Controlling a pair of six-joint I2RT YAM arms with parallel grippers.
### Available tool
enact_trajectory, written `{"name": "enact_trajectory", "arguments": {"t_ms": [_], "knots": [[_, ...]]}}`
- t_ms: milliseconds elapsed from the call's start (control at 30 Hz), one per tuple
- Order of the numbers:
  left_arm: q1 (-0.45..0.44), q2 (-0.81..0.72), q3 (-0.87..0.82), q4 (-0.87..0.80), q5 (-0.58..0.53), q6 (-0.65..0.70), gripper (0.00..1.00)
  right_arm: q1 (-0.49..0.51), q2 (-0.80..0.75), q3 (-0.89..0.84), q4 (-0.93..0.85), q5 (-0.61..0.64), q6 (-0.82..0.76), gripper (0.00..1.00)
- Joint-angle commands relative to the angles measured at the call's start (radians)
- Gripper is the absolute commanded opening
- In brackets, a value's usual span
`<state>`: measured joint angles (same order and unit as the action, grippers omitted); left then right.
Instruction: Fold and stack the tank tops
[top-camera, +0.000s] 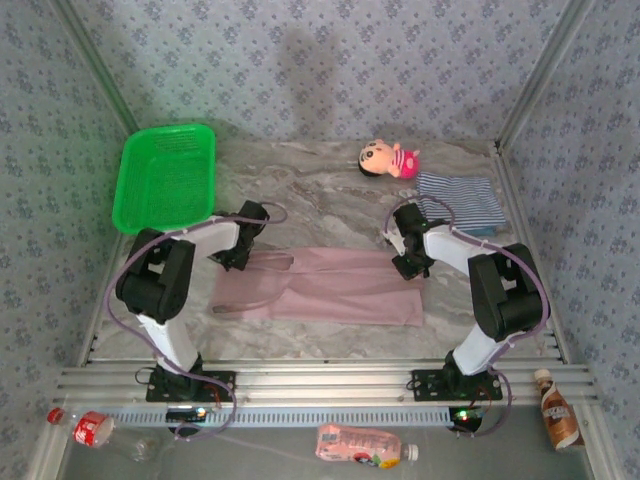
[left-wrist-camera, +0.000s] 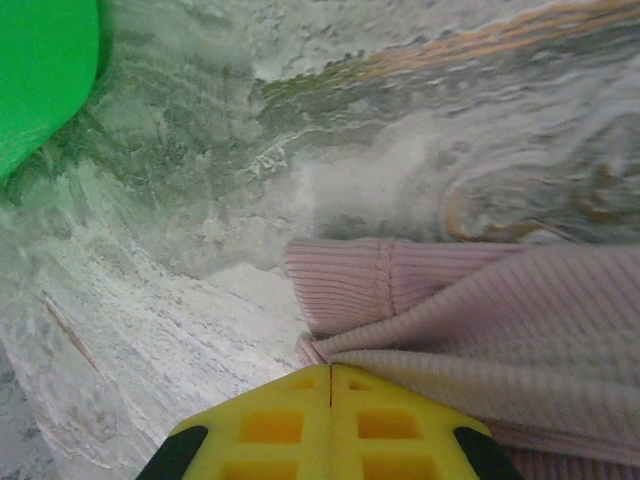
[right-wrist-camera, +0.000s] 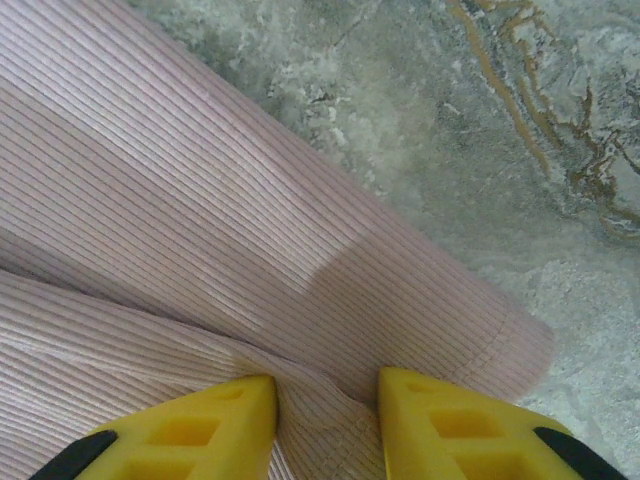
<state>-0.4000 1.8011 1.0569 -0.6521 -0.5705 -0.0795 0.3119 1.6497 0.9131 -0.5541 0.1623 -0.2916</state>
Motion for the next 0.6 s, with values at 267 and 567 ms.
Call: {"name": "enact_trajectory", "arguments": {"t_ms": [267,567], "knots": [[0.009,0.054,0.054,-0.069,-0.007,-0.002,0.25,-0.005,-0.043,-0.064,-0.162,0.070,-0.007,0.41],[0.000,0.015,0.190,-0.278,0.094,-0.034,0.46,0.029,-0.225,-0.032,-0.124,-0.043,-0.142,0.49]]}}
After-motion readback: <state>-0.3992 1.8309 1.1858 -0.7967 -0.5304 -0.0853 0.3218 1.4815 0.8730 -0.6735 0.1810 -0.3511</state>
